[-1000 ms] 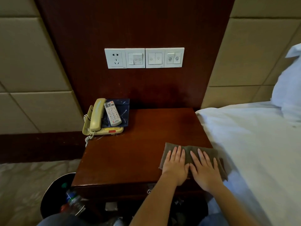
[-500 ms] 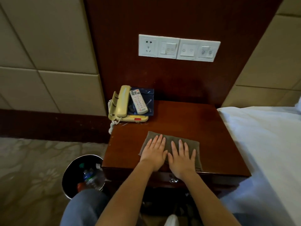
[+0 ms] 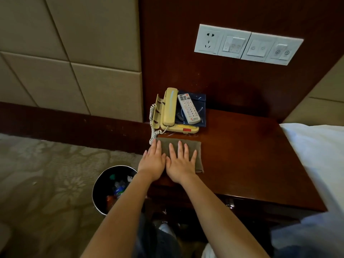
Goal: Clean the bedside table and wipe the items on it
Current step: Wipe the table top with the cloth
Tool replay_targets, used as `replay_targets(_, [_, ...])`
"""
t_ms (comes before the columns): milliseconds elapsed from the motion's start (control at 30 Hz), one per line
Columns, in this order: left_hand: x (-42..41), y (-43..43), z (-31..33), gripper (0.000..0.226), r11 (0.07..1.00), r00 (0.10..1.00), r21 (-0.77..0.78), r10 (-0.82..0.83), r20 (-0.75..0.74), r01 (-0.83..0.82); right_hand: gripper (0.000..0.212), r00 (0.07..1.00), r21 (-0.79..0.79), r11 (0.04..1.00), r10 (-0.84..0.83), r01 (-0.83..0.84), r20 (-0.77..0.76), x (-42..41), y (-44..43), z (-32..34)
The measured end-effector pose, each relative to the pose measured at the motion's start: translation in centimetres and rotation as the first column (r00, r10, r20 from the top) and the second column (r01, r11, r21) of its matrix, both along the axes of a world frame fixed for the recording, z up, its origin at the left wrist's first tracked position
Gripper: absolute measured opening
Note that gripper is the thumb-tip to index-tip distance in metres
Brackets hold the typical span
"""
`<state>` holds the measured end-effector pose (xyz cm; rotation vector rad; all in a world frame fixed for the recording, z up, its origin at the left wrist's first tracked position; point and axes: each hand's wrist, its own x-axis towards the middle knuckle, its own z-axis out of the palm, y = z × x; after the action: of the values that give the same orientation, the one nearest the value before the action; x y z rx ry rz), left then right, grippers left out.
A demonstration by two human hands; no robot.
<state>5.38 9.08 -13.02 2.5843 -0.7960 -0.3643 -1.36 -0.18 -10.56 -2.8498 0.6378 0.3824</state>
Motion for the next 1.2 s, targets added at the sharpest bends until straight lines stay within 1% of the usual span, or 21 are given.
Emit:
replay_targets(67, [0.2,0.1,-0.2,0.058,0.994,0.991,-0.094,0.050,-0.122,-0.062,0.056,1.000,0.002,1.000,0.014,-0.014,-0.003,0.3,0.2,-0.1])
replay_targets(133, [0.0,0.1,0.0,0.058,0.967,0.963,-0.210,0.084,-0.258,-0.141,0.056,1.000,0.003,1.000,0.022,-0.022,-0.003,0.2,0.2,-0.1])
replay_targets(200, [-0.3,0.2,0.2,0.059,0.943,0.944,-0.268,0.107,-0.311,-0.196,0.057,0.999,0.008,0.999,0.034,-0.034,0.003,-0.1,0.5,-0.2])
replay_targets(400, [-2.4,2.2,-0.3,0.061,0.946,0.919,-0.218,0.149,-0.365,-0.240,0.055,0.994,0.038,0.993,0.110,-0.111,0.027,-2.2,1.7,-0.1])
replay_targets(533, [-5.0,3.6,-0.5,0.060,0.939,0.922,-0.216,0.184,-0.340,-0.267,0.055,0.986,0.048,0.986,0.157,-0.159,0.051,-4.3,2.4,-0.2])
replay_targets(633, [-7.0,4.7,-0.6,0.060,0.914,0.906,-0.238,0.234,-0.352,-0.328,0.054,0.980,0.048,0.980,0.189,-0.192,0.061,-5.9,2.9,-0.3])
replay_targets(700, [-8.3,5.1,-0.6,0.060,0.892,0.896,-0.268,0.255,-0.363,-0.363,0.056,0.974,0.021,0.975,0.217,-0.219,0.066,-6.9,3.4,-0.6])
replay_targets(767, [-9.3,5.4,-0.6,0.060,0.883,0.902,-0.284,0.275,-0.334,-0.375,0.058,0.965,-0.016,0.968,0.250,-0.249,0.076,-8.0,3.6,-1.2])
replay_targets(800, [-9.7,5.6,-0.4,0.060,0.890,0.913,-0.274,0.284,-0.293,-0.365,0.059,0.961,-0.023,0.964,0.264,-0.263,0.085,-8.4,3.5,-1.3])
replay_targets(833, [-9.9,5.7,-0.3,0.060,0.912,0.934,-0.240,0.285,-0.216,-0.334,0.059,0.955,-0.023,0.960,0.281,-0.280,0.090,-8.7,3.3,-1.4])
replay_targets(867, [-10.0,5.8,-0.1,0.062,0.944,0.958,-0.171,0.270,-0.098,-0.284,0.058,0.949,-0.021,0.953,0.302,-0.302,0.091,-9.0,2.9,-1.3])
replay_targets(900, [-9.8,5.8,0.1,0.064,0.973,0.974,-0.072,0.221,0.045,-0.218,0.058,0.942,-0.021,0.946,0.323,-0.323,0.087,-9.2,2.3,-1.2])
replay_targets(933, [-9.6,5.7,0.3,0.068,0.989,0.975,0.045,0.131,0.178,-0.141,0.058,0.938,-0.023,0.941,0.338,-0.337,0.079,-9.5,1.7,-1.1])
replay_targets(967, [-9.3,5.4,0.5,0.072,0.985,0.963,0.164,0.014,0.270,-0.060,0.058,0.937,-0.029,0.940,0.342,-0.340,0.070,-9.9,0.9,-1.0])
replay_targets(1000, [-9.1,5.0,0.8,0.073,0.961,0.943,0.275,-0.110,0.315,0.020,0.060,0.941,-0.035,0.943,0.332,-0.331,0.061,-10.3,-0.1,-1.0])
replay_targets(1033, [-9.0,4.3,1.1,0.072,0.928,0.920,0.362,-0.217,0.325,0.091,0.061,0.949,-0.039,0.950,0.311,-0.309,0.052,-10.8,-1.3,-1.0])
replay_targets(1067, [-9.1,3.4,1.4,0.071,0.897,0.901,0.416,-0.295,0.319,0.146,0.062,0.957,-0.040,0.958,0.287,-0.285,0.042,-11.5,-2.7,-1.0])
replay_targets(1100, [-9.5,2.2,1.5,0.070,0.876,0.885,0.443,-0.349,0.307,0.192,0.062,0.964,-0.039,0.964,0.265,-0.263,0.030,-12.4,-4.2,-0.9])
replay_targets(1200, [-11.9,-2.5,1.5,0.068,0.845,0.844,0.444,-0.451,0.291,0.298,0.062,0.978,-0.042,0.977,0.210,-0.210,0.015,-15.9,-9.0,-0.6])
